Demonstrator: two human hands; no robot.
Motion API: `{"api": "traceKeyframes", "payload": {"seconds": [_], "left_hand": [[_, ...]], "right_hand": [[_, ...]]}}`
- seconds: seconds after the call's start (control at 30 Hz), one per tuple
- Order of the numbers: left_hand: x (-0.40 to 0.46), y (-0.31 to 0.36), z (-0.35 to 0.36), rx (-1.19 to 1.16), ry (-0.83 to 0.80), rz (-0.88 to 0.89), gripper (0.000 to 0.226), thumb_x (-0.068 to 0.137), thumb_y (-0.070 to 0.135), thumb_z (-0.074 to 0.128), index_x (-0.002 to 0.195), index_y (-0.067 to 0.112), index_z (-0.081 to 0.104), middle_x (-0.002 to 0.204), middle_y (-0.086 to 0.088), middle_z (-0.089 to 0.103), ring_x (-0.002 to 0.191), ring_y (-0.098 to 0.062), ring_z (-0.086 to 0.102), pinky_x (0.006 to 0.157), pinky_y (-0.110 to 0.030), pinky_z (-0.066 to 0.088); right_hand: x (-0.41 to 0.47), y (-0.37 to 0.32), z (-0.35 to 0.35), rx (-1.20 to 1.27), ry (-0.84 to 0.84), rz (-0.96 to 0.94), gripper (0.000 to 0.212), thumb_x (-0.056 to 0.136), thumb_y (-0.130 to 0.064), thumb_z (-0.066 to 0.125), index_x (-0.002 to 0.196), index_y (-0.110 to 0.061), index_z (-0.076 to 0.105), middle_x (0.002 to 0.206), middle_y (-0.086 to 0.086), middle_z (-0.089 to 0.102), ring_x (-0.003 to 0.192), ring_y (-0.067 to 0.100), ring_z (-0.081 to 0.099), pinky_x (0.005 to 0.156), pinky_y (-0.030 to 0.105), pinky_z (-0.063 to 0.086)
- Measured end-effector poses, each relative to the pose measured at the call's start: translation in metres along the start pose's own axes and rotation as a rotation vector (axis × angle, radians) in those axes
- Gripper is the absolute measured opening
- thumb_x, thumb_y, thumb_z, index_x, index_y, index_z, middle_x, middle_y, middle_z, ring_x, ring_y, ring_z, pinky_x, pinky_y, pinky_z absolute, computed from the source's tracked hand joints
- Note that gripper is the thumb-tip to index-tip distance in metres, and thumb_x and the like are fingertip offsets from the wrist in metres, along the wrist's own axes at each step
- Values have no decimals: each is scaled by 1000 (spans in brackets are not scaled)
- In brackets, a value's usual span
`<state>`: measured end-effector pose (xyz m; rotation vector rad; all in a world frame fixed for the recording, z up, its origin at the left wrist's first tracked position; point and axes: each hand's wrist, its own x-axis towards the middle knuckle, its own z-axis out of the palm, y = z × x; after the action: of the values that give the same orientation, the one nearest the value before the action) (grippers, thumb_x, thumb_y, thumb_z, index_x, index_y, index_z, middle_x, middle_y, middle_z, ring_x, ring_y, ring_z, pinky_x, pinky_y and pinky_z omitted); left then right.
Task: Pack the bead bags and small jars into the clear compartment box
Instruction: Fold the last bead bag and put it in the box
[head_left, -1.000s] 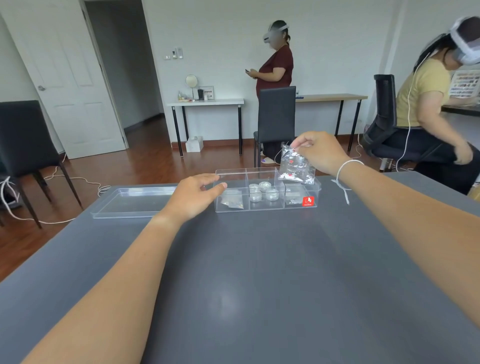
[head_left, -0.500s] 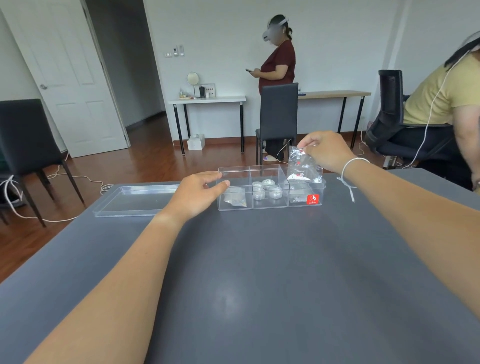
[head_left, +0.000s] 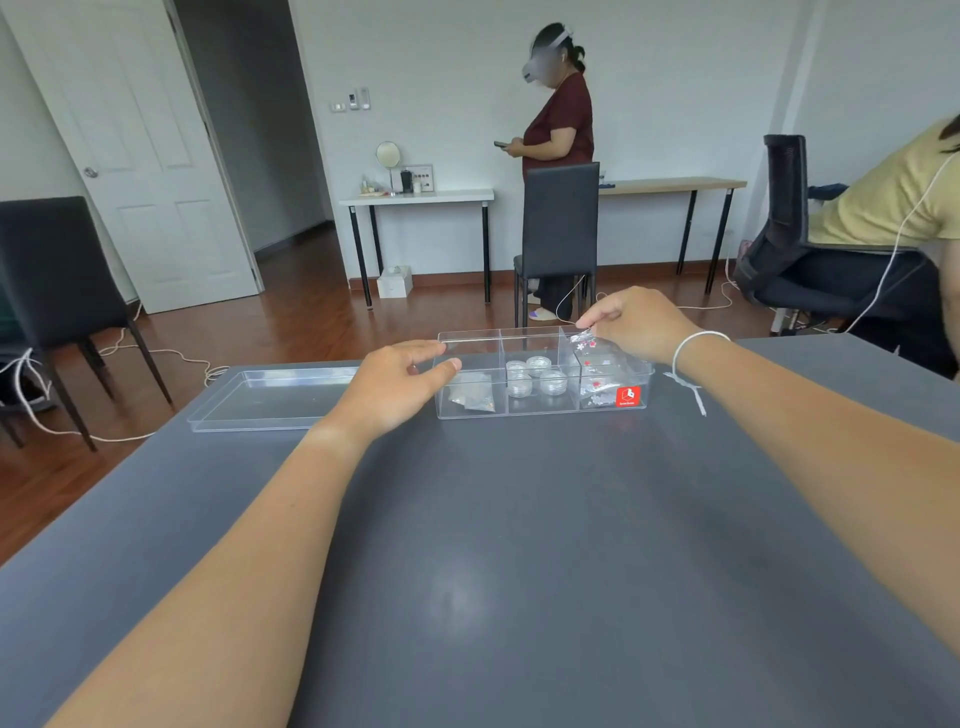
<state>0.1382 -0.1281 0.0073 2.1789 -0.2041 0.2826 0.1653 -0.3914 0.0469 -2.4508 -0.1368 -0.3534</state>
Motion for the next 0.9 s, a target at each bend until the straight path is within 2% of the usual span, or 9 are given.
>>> {"api": "traceKeyframes", "payload": {"seconds": [0.2, 0.3, 0.37, 0.43, 0.47, 0.5, 0.57, 0.6, 0.9], "left_hand": [[-1, 0, -1, 4, 3, 10, 42, 79, 45, 60, 115, 25, 61, 134, 11, 52, 104, -27, 57, 87, -46, 48], [-2, 1, -2, 0, 2, 14, 41, 79, 45, 60, 115, 25, 61, 134, 11, 52, 106, -28, 57, 86, -45, 49], [-2, 0, -3, 0, 6, 27, 41, 79, 44, 60, 116, 25, 61, 134, 11, 51, 108, -22, 55, 80, -33, 51], [-3, 0, -6, 5, 19, 44, 41, 80, 43, 59, 117, 25, 60, 133, 11, 51, 107, -16, 52, 62, -7, 47], [-4, -1, -9, 12, 29, 49, 41, 80, 42, 59, 117, 24, 60, 133, 10, 51, 107, -15, 52, 58, -1, 43], [-4, -3, -12, 27, 41, 56, 41, 81, 41, 59, 117, 22, 60, 133, 8, 51, 108, -15, 51, 65, -2, 41], [-7, -8, -22, 75, 72, 62, 41, 81, 40, 59, 118, 21, 59, 134, 4, 53, 114, -16, 50, 88, -14, 35], [-10, -11, -28, 97, 87, 61, 40, 82, 38, 59, 118, 20, 59, 133, 2, 53, 115, -15, 49, 92, -18, 31], [-48, -56, -106, 392, 198, 43, 34, 84, 27, 58, 115, 14, 62, 129, -4, 58, 121, -20, 50, 98, -19, 28]], "right_hand": [[-4, 5, -4, -50, 70, -48, 26, 87, -10, 48, 92, -21, 72, 114, 3, 67, 95, 20, 59, 79, 23, 40], [-8, 6, -6, -62, 119, -99, 25, 87, -11, 49, 91, -20, 72, 111, 6, 68, 99, 24, 58, 83, 27, 41], [-11, 4, -7, -54, 129, -122, 24, 87, -11, 50, 90, -21, 72, 107, 5, 68, 99, 22, 57, 83, 26, 39], [-15, -2, -6, -41, 139, -146, 22, 86, -11, 52, 89, -21, 71, 103, 3, 67, 90, 16, 54, 79, 23, 36], [-19, -6, -5, -33, 144, -162, 22, 86, -11, 53, 89, -21, 71, 101, 2, 67, 85, 14, 52, 77, 22, 35], [-23, -11, -2, -18, 146, -181, 21, 85, -11, 53, 88, -22, 71, 99, 1, 66, 81, 12, 51, 75, 21, 35], [-33, -24, 6, 26, 137, -227, 22, 84, -10, 53, 86, -22, 71, 95, -2, 63, 76, 11, 50, 72, 20, 34], [-38, -31, 10, 43, 131, -252, 22, 84, -10, 53, 86, -22, 71, 94, -3, 61, 74, 12, 49, 72, 21, 34], [-86, -103, 80, 141, -13, -482, 19, 86, -13, 54, 93, -20, 70, 89, -11, 55, 73, 2, 38, 71, 17, 28]]}}
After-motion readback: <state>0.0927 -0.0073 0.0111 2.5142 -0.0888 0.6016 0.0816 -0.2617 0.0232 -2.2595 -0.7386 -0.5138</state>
